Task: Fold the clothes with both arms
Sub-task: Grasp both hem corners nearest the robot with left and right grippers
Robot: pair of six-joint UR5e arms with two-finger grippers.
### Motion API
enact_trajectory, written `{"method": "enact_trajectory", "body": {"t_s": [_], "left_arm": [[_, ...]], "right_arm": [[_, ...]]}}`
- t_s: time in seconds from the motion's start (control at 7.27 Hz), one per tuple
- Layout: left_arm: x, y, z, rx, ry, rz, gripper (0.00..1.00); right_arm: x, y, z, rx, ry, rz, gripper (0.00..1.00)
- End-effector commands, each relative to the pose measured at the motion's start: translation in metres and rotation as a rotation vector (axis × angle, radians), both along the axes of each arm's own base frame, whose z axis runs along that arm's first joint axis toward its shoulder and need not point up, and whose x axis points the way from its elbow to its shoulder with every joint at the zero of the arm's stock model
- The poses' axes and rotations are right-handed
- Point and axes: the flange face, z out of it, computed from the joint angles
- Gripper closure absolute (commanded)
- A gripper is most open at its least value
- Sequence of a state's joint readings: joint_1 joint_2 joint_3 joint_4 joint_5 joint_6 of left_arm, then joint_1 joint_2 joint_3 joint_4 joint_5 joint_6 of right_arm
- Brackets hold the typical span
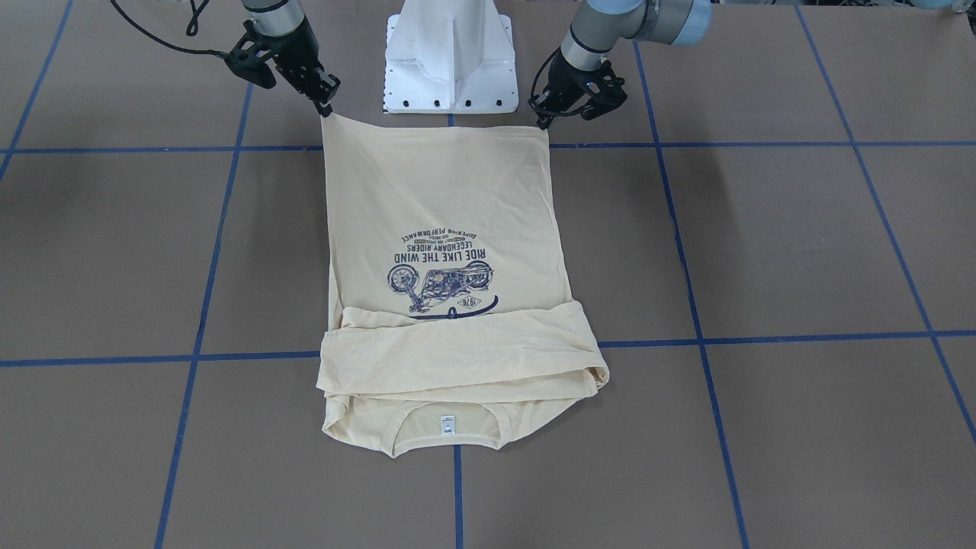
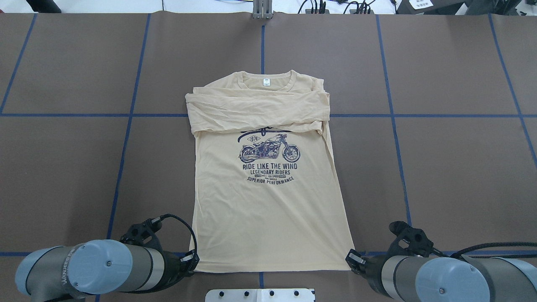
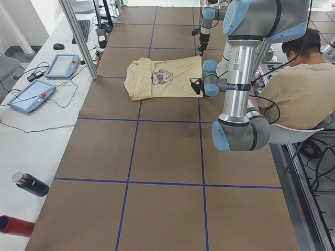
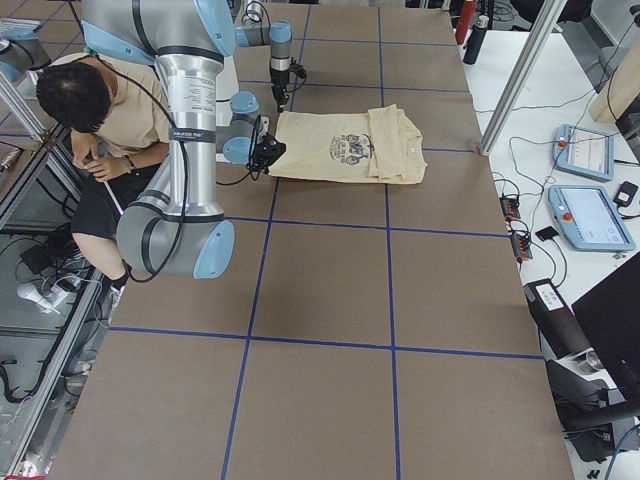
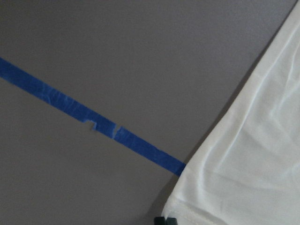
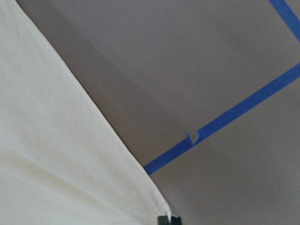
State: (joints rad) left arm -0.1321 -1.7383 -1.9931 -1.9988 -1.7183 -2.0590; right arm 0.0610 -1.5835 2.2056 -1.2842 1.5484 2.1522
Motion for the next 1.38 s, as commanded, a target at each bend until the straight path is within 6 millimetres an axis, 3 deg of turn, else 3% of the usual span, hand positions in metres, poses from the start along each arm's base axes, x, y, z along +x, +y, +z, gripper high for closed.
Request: {"method": "enact_trajectory", "body": {"t_s": [0.0,0.55,0.83,0.96,1.1,1.24], "left_arm": [[-0.014,-0.003,-0.018,0.015,0.041,0.002,1.0],[-0.063,0.011,-0.048,0.032,0.089,0.036,1.0],[-0.08,0.01,-0.063,0.031,0.091,0.036,1.0],[-0.088,0.006,-0.068,0.022,0.103,0.041,1.0],[-0.095,-0.012,-0.071,0.078,0.111,0.03,1.0],[-0.109,-0.045,-0.075,0.179,0.117,0.005,1.0]], "right_arm": [[0.0,0.0,0.0,0.001,-0.001,0.002,1.0],[0.01,0.019,-0.028,-0.033,-0.065,-0.01,1.0],[0.033,0.023,-0.052,-0.037,-0.024,-0.02,1.0],[0.047,0.006,-0.058,-0.041,-0.009,0.017,1.0],[0.048,-0.01,-0.05,-0.048,0.018,0.033,1.0],[0.046,-0.041,-0.039,-0.057,0.047,0.045,1.0]]}}
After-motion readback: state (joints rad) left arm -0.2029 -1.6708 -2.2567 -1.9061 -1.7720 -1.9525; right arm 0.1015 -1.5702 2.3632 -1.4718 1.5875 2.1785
